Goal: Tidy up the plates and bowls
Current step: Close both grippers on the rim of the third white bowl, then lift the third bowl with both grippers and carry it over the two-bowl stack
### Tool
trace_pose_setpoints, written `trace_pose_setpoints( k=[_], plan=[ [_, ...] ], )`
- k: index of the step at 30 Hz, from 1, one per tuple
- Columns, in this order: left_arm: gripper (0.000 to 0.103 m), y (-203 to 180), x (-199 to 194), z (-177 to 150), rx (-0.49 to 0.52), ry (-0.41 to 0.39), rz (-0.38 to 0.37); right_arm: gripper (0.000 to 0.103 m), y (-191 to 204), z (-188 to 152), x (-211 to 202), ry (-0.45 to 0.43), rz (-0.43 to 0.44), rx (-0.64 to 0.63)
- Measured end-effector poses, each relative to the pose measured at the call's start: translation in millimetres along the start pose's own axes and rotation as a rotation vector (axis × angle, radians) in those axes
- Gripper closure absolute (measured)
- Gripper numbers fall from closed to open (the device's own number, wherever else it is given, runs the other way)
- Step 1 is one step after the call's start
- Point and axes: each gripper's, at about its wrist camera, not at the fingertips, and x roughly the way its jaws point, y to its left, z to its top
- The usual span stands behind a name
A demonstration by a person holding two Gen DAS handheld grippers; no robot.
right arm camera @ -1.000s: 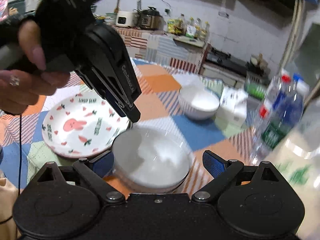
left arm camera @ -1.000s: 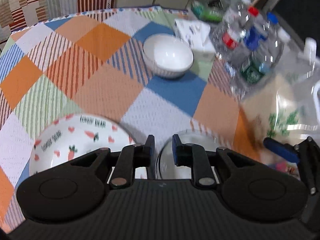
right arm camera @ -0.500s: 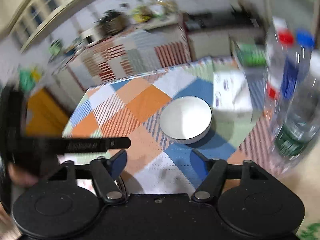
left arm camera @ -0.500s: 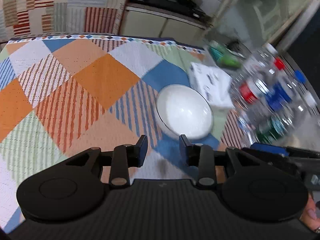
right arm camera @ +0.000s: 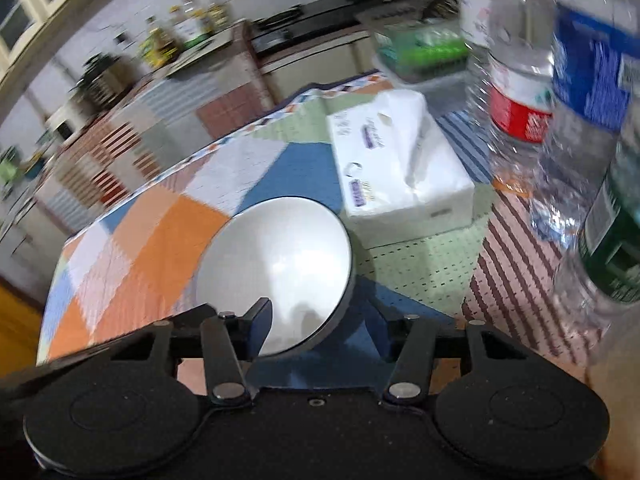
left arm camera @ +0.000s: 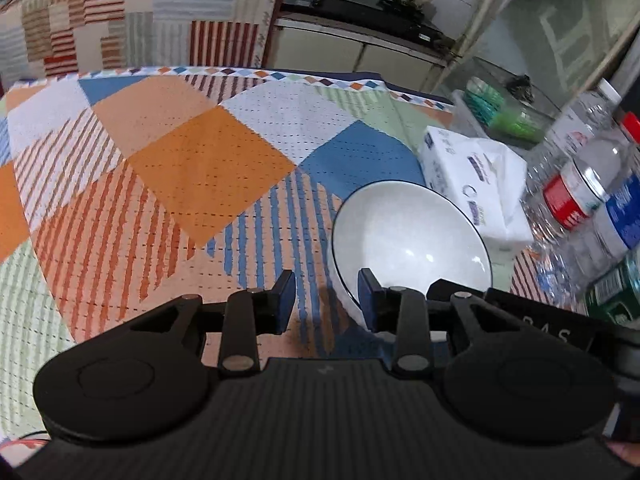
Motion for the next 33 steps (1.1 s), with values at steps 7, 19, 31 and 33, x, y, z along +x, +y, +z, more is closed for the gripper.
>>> trace_pose_setpoints(
  k=[7,19,31,33],
  plan=[
    [0.086,9.7,5.8,-0.6,-0.087,0.043,-0.095,0.058,-1.2,-1.9,15.1,0.005,-0.032,0.060],
    [0.088,-6.3,-24.1,-4.9,-0.008,0.215,-0.033,0.087,7.6,-9.2,1.4,0.064,-0.062,0.016],
    [0.088,-16.1,-120.9,-6.2,0.063,0.174,-0.104,0.087,12.1,-24.7,-82.3,0.005,0.059,0.013],
    [0.088,-18.0,-137.5,-10.9,0.075,0.166,-0.118,0.086,10.7,-32.1,-98.9,-0.024,0.080,0.016]
  ],
)
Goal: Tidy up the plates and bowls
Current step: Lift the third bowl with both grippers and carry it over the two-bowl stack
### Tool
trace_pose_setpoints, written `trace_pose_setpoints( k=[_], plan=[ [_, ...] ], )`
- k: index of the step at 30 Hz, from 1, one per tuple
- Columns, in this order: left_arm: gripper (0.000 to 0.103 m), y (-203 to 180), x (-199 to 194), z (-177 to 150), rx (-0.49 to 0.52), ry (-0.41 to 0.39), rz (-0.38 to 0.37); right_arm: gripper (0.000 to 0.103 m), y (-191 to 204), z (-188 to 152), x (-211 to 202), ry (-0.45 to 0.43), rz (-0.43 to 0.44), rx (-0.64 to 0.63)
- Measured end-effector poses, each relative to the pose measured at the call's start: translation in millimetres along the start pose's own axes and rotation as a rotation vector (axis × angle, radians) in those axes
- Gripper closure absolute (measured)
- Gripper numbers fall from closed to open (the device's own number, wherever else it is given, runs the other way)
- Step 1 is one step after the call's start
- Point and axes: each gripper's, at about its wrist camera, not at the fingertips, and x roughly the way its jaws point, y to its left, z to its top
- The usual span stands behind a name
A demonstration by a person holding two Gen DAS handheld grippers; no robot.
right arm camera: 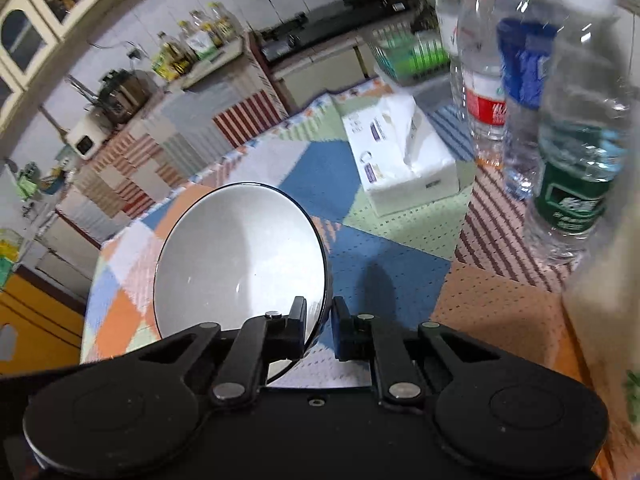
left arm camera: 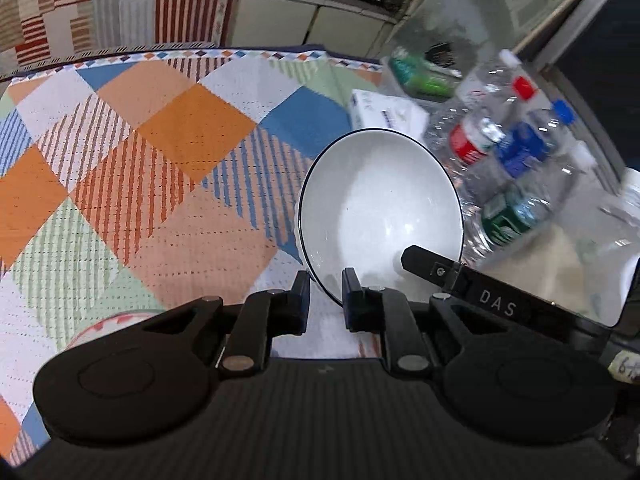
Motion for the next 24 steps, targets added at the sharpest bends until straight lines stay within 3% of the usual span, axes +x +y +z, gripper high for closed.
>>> trace_pose_setpoints(
  k=[8,24],
  plan=[
    [0.089,-10.2,-40.2,-38.8,0.048,0.015,-0.006,0.086,3.9,-42.1,-48.4,-0.051,0.021,-0.002],
    [0.089,-3.4,-32.7,-90.4,0.039,0.193,-0.011,0.085,3.1,-102.7,-84.5,0.033,-0.071,-0.062]
  ],
)
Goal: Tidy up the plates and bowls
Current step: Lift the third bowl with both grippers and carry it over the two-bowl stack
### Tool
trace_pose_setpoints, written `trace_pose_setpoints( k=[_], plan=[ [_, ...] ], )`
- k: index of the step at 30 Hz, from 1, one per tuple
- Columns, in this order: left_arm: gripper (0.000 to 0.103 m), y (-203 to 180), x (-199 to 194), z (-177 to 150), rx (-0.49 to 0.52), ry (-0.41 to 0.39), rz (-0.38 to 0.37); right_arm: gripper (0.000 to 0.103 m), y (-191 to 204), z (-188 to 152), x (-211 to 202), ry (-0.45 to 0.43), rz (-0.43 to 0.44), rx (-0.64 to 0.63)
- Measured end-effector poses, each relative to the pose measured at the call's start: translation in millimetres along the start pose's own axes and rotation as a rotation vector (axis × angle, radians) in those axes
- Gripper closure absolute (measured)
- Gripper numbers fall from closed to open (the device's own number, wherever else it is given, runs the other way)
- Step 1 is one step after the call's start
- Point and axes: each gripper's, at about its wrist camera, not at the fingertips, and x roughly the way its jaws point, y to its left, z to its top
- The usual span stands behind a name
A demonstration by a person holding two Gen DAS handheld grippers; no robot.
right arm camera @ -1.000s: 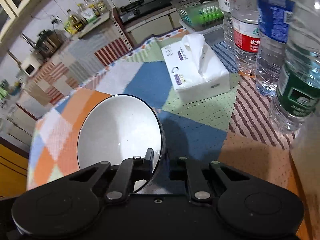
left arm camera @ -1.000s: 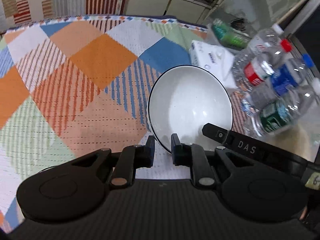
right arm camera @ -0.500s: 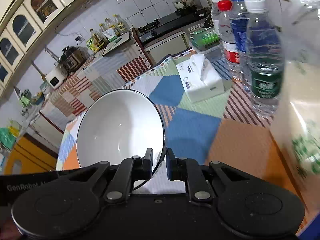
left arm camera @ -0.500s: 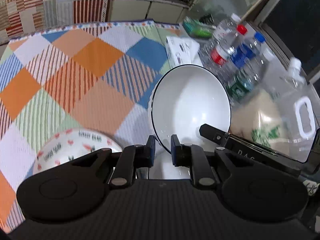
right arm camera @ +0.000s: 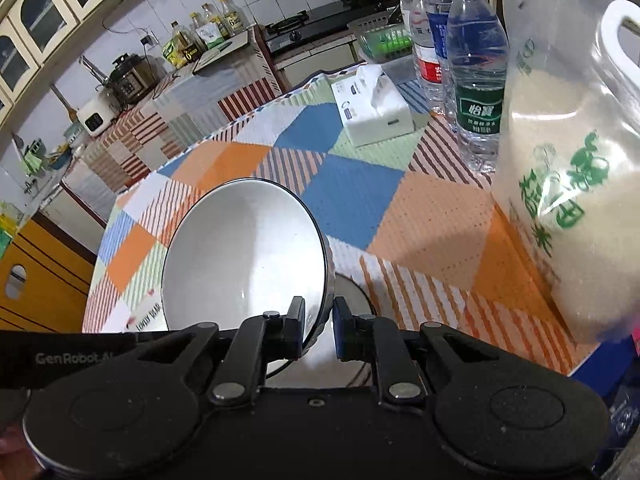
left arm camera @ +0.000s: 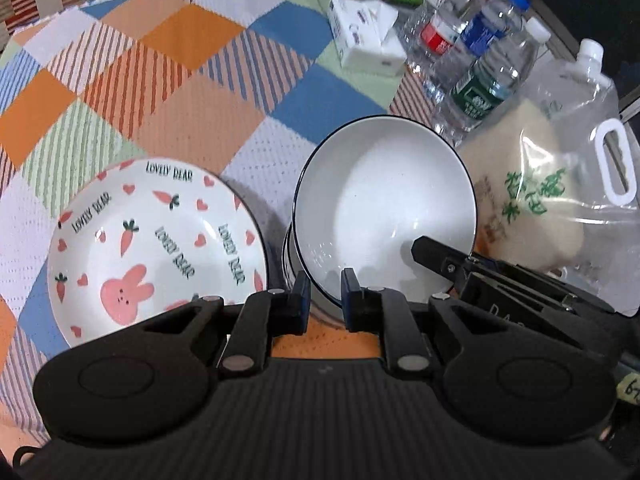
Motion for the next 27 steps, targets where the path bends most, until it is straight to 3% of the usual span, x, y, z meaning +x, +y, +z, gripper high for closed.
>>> trace_pose_setpoints(
  k=[17,27],
  plan=[
    [0.089,3.6,22.0,-4.7,-0.061,0.093,-0.002,0.084,9.7,-17.6,4.6,0.038,-0.096,-0.129],
    [0.089,7.8,33.0,3.2,-0.111,0.153,-0.021,0.081,31.4,-23.2,11.1,0.028,-0.213,-0.342]
  ],
)
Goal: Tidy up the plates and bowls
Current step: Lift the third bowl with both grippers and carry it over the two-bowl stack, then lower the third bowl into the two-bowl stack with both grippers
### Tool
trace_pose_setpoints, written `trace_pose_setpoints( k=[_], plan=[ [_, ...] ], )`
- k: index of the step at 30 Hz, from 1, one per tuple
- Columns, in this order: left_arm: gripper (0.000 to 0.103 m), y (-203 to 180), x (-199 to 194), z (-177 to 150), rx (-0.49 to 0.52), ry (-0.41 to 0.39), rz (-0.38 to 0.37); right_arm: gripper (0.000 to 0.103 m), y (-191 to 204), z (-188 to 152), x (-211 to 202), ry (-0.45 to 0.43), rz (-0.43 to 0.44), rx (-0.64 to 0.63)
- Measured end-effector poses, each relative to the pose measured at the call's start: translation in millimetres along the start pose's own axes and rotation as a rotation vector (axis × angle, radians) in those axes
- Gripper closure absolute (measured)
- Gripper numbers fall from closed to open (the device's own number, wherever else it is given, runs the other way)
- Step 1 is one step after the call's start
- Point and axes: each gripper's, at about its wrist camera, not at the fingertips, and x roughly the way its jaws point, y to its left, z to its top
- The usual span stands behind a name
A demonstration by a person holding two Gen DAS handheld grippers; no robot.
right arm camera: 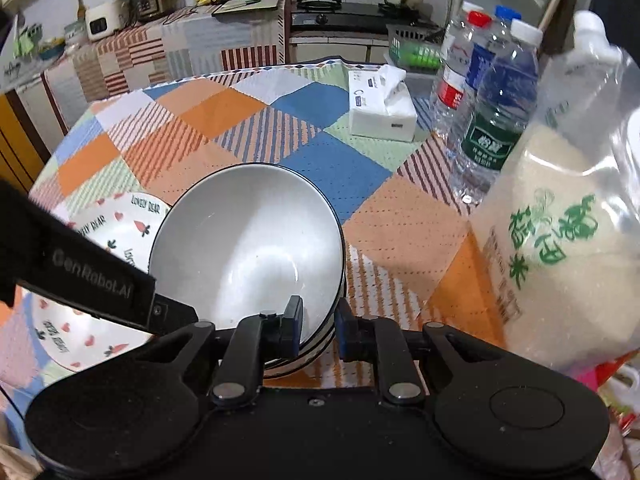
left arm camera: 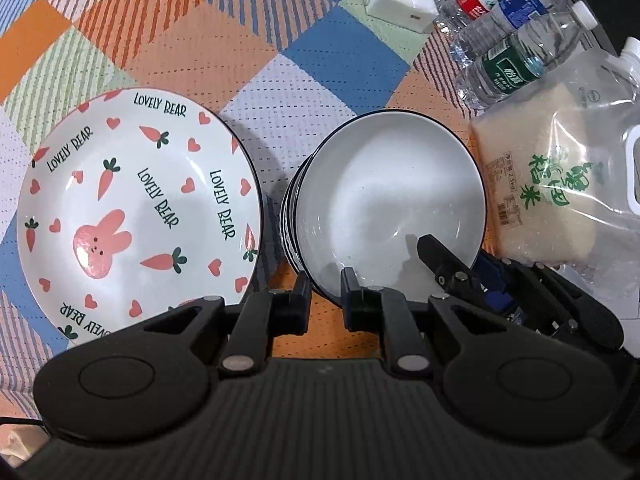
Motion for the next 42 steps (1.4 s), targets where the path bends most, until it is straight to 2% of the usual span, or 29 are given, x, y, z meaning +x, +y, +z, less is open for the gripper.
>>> trace_pose_setpoints(
  k=[5,11,16,20,24,27,29,32,35,37,40,42],
  plan=[
    [0.089,6.9,4.6,2.0,-0.046,0.017,-0.019,0.077,11.2,-1.2,0.3,-0.019,-0.034,-0.093],
    [0.088,7.0,9.0,3.0,-0.044,0.021,-0.017,0.075,18.7,-3.8,1.9,-0.045,-0.082,-0.185],
    [0.088,8.5,9.8,4.1,-0.046,0.020,-0.017,0.073,16.3,-4.3,7.7,-0.037,-0.080,-0.197],
    [0.086,10.9,4.9,-0.2,-0.024,-0.027,-0.010,0.071,7.9,-4.1,5.8,-0.043,-0.030,-0.169],
    [0.083,15.3,-8.9,-8.9,0.017,-0.114,-0.002,0.068,-18.0,-7.0,-11.4,-0.094,0.113,-0.059],
    [0.078,21.8,-17.4,-14.1,0.022,-0.165,-0.026,0.057,-32.6,-15.3,-29.6,-0.142,0.204,-0.027],
    [0.073,26.9,-21.2,-18.8,0.019,-0.202,-0.038,0.047,-34.8,-22.0,-37.1,-0.162,0.230,-0.039],
    [0.070,33.7,-24.6,-28.4,0.004,-0.258,-0.068,0.037,-34.5,-33.5,-43.9,-0.185,0.259,-0.071],
    [0.062,39.6,-24.1,-39.1,-0.027,-0.300,-0.105,0.029,-29.4,-42.8,-41.6,-0.188,0.260,-0.113],
    [0.062,42.6,-22.1,-46.5,-0.044,-0.309,-0.135,0.027,-21.7,-49.3,-36.8,-0.181,0.244,-0.162],
    [0.062,43.5,-17.0,-55.8,-0.048,-0.315,-0.159,0.012,-12.2,-58.6,-29.0,-0.178,0.230,-0.198],
    [0.056,43.2,-13.0,-62.3,-0.052,-0.322,-0.156,0.011,-6.9,-62.2,-20.9,-0.176,0.220,-0.204]
  ],
)
